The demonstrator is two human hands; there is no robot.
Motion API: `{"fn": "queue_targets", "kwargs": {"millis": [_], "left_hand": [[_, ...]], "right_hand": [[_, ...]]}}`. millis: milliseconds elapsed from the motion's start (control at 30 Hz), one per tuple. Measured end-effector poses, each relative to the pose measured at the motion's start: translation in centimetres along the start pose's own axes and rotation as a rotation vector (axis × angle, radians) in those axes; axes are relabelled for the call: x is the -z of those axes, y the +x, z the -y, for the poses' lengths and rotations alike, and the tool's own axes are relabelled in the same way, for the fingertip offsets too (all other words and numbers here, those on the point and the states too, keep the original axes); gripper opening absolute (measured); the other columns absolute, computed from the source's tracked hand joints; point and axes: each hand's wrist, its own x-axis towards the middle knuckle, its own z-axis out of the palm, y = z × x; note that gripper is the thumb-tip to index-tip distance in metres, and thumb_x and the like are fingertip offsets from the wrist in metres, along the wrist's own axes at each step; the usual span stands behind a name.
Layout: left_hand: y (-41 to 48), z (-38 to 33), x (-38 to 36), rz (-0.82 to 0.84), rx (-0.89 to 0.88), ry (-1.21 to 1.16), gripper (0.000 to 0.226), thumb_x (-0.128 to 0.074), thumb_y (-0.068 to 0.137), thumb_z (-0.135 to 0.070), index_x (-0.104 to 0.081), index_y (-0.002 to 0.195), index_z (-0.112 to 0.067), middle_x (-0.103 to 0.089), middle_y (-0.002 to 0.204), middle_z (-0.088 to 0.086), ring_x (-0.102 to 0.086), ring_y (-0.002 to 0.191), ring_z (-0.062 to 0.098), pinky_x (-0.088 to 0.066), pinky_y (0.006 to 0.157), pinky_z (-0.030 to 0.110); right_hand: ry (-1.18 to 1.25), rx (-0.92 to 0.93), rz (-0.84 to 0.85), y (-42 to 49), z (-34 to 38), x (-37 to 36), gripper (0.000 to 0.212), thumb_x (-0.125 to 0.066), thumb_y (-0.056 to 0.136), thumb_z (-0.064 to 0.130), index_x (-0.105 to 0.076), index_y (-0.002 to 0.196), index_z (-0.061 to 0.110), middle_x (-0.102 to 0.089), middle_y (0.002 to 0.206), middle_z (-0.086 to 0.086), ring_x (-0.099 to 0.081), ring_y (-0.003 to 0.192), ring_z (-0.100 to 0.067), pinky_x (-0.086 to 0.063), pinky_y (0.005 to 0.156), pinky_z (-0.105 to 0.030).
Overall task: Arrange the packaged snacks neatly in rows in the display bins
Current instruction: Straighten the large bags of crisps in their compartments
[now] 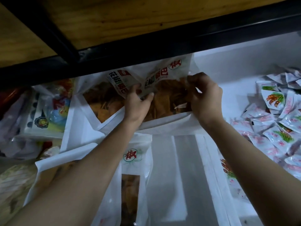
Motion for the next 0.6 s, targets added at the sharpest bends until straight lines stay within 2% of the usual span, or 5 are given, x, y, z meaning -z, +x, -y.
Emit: {"fn": "queue_targets", "kwargs": {"millis": [100, 233, 367, 500, 600], "left_hand": [[0.4, -0.8, 0.5, 0.145, -0.017, 0.337, 0.037, -0.052, 0.096, -0.021, -0.048, 0.13, -0.008, -0.053, 0.13, 0.013, -0.048, 0.122, 0.028, -0.033, 0.085, 0.018], [-0.5, -2.1, 3.8, 0.241, -0.196, 0.643, 0.033, -0.05, 0.095, -0.02, -0.053, 0.126, -0.009, -0.06, 0.122, 0.014, -0.055, 0.112, 0.032, -0.046, 0.088, 0.031], [-0.8, -1.0, 9.4, 0.216, -0.237, 0.688, 0.031, -0.051, 0.094, -0.022, -0.057, 0.123, -0.012, -0.065, 0.113, 0.013, -0.059, 0.106, 0.032, -0.046, 0.088, 0.036], [-0.6, 2.3, 14.6, 0.147, -0.138, 0.663, 0.033, -0.05, 0.096, -0.017, -0.054, 0.129, -0.013, -0.061, 0.115, 0.008, -0.055, 0.106, 0.024, -0.035, 0.079, 0.018], [0.1, 5.3, 16.8, 0.112, -0.052, 0.671, 0.04, -0.048, 0.097, -0.021, -0.046, 0.136, -0.014, -0.049, 0.132, 0.011, -0.047, 0.118, 0.026, -0.035, 0.092, 0.028]], "right_hand": [[-0.017, -0.077, 0.043, 0.3, 0.2, 0.0, 0.011, -0.052, 0.093, 0.007, -0.056, 0.102, 0.013, -0.061, 0.097, 0.005, -0.062, 0.095, -0.018, -0.053, 0.081, -0.032], [-0.334, 0.152, -0.037, -2.1, 2.4, 0.1, 0.037, -0.051, 0.084, -0.005, -0.051, 0.119, 0.005, -0.051, 0.114, -0.012, -0.043, 0.107, -0.025, -0.032, 0.086, -0.019], [-0.364, 0.338, 0.153, -5.3, 4.9, -2.6, 0.03, -0.049, 0.08, -0.003, -0.057, 0.109, 0.002, -0.055, 0.105, -0.015, -0.049, 0.097, -0.029, -0.037, 0.081, -0.029], [-0.295, 0.172, 0.424, -7.4, 5.2, -7.9, 0.033, -0.049, 0.093, 0.005, -0.05, 0.126, 0.007, -0.054, 0.121, -0.011, -0.056, 0.106, -0.027, -0.045, 0.084, -0.03], [-0.329, -0.046, 0.574, -7.7, 4.2, -11.6, 0.044, -0.049, 0.096, 0.02, -0.038, 0.136, 0.006, -0.049, 0.134, -0.014, -0.05, 0.12, -0.028, -0.041, 0.097, -0.032]]}}
